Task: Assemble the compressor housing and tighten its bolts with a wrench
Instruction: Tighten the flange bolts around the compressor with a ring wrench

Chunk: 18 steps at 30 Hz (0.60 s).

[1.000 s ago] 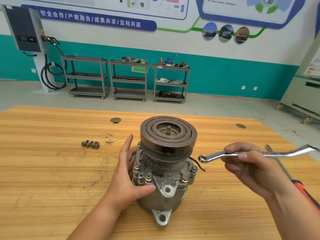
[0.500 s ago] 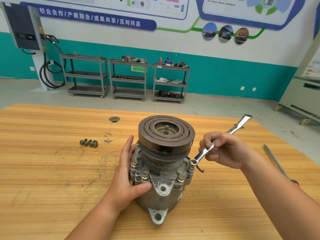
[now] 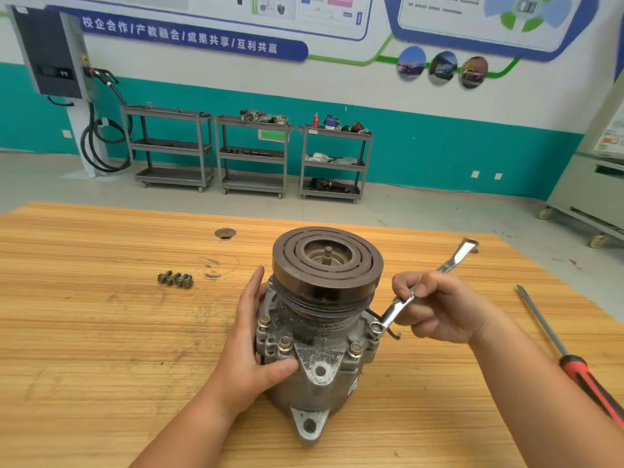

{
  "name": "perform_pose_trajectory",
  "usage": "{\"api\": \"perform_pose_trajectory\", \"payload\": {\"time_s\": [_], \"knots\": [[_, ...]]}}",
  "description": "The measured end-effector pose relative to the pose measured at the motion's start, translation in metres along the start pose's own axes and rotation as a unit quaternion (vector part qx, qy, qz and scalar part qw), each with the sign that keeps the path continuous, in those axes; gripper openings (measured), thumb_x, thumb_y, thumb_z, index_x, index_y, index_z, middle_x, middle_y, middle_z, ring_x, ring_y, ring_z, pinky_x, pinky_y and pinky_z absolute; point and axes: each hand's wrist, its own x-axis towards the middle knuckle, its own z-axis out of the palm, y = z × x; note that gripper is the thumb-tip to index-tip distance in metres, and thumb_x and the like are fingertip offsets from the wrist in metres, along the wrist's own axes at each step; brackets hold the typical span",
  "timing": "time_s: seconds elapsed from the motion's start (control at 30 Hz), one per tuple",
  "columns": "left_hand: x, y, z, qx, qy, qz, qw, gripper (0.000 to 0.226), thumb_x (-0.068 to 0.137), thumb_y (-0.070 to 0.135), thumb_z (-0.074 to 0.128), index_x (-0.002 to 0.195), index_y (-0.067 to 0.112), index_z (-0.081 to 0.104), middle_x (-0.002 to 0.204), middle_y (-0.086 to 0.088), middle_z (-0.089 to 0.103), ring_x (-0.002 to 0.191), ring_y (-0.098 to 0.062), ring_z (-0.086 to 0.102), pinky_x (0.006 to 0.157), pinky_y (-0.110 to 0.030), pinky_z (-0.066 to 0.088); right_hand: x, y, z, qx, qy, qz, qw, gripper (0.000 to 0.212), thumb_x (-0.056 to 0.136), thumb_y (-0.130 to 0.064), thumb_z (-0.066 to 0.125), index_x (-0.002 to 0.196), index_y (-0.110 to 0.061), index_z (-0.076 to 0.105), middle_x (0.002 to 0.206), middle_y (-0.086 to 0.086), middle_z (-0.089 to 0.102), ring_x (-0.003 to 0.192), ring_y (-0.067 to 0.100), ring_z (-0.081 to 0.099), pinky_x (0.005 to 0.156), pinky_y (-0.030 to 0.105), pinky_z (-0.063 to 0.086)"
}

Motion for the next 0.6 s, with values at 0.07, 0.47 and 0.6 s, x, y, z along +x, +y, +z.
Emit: {"api": "perform_pose_trajectory", "payload": {"time_s": [0.07,0.47,0.6], "knots": [[0.000,-0.002,0.000,0.004,0.000,0.003,1.000,0.118,0.047,0.086,0.066,0.144,0.046,0.012,0.136,0.044,0.035,0.130,0.015,0.033,0.093,0.000,0.033,-0.013,0.006,0.008,-0.009,0.055,-0.038,0.998,0.016,0.050,-0.020,0.071,0.063,-0.014,0.064,0.044,-0.004,0.029,0.042,0.007,0.020,0.035,0.010,0.021],[-0.001,-0.002,-0.002,-0.011,-0.004,-0.003,1.000,0.118,0.046,0.082,0.072,0.145,0.052,0.014,0.143,0.029,0.035,0.132,0.009,0.034,0.095,-0.006,0.037,-0.046,0.098,0.139,-0.156,0.470,-0.339,0.800,0.022,0.074,0.005,0.071,0.081,-0.016,0.072,0.077,-0.001,0.075,0.051,0.018,0.067,0.054,0.009,0.048],[-0.002,-0.001,-0.001,-0.012,-0.004,-0.002,1.000,0.121,0.045,0.083,0.071,0.146,0.047,0.014,0.142,0.031,0.035,0.133,0.012,0.031,0.094,-0.003,0.036,-0.061,0.083,0.142,-0.134,0.420,-0.352,0.826,0.033,0.055,-0.025,0.076,0.086,-0.015,0.076,0.084,0.001,0.075,0.060,0.018,0.070,0.049,0.009,0.047]]}}
